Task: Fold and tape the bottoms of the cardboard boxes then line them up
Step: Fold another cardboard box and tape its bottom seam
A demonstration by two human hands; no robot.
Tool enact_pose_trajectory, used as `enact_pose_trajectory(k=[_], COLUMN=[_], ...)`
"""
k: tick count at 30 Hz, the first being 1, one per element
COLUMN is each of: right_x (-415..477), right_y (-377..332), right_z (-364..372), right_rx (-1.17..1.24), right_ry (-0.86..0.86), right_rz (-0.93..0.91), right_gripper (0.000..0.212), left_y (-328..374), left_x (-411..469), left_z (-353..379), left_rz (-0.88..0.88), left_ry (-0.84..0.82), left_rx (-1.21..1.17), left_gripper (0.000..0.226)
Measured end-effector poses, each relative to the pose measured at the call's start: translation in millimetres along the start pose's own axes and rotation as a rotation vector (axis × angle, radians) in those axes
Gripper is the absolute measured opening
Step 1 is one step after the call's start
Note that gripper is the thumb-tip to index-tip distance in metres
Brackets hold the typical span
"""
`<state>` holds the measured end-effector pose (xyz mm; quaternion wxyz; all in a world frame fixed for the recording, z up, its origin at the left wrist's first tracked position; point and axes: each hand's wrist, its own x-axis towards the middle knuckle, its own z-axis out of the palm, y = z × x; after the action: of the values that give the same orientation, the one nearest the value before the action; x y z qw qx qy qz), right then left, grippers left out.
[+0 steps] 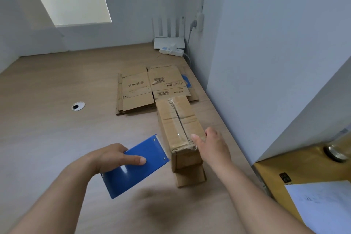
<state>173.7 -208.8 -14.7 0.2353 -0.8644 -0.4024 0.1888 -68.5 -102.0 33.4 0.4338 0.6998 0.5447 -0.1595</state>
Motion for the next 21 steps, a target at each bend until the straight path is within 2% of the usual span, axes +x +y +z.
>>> enact_pose_trajectory(k=[3, 8, 11, 13, 16, 17, 21], right_x=[3, 0, 0, 0, -2, -2, 2], right_y=[0, -4, -6, -8, -5, -5, -10], right_z=[-1, 3, 4, 2, 3, 3, 3], right_rx=[0.010, 0.010, 0.002, -0.018, -0.031, -0.028, -0.009], right_ry=[-0.015, 0.002, 0.009, 0.015, 0.009, 0.011, 0.021], right_rz=[-0.011, -0.021, -0.029, -0.032, -0.024, -0.032, -0.020], right_gripper=[0.045, 0.042, 0.042, 0.043, 0.043, 0.043, 0.048], left_y=[-8, 9, 27, 39, 27, 16, -11], left_x=[-12, -13, -2, 5, 4, 5, 11], left_z=[-9, -5, 2, 2, 9, 13, 28], left_rz=[0.009, -0.104, -0.137, -0.135, -0.198, -0.237, -0.222], left_ry=[-0.029, 0.038, 0.079, 0.167, 0.405, 0.458, 0.483], left_rx=[-0.036, 0.021, 0.135, 0.259, 0.738, 0.801, 0.663], left_gripper=[0.093, 0.056, 0.053, 0.045, 0.025, 0.025, 0.036])
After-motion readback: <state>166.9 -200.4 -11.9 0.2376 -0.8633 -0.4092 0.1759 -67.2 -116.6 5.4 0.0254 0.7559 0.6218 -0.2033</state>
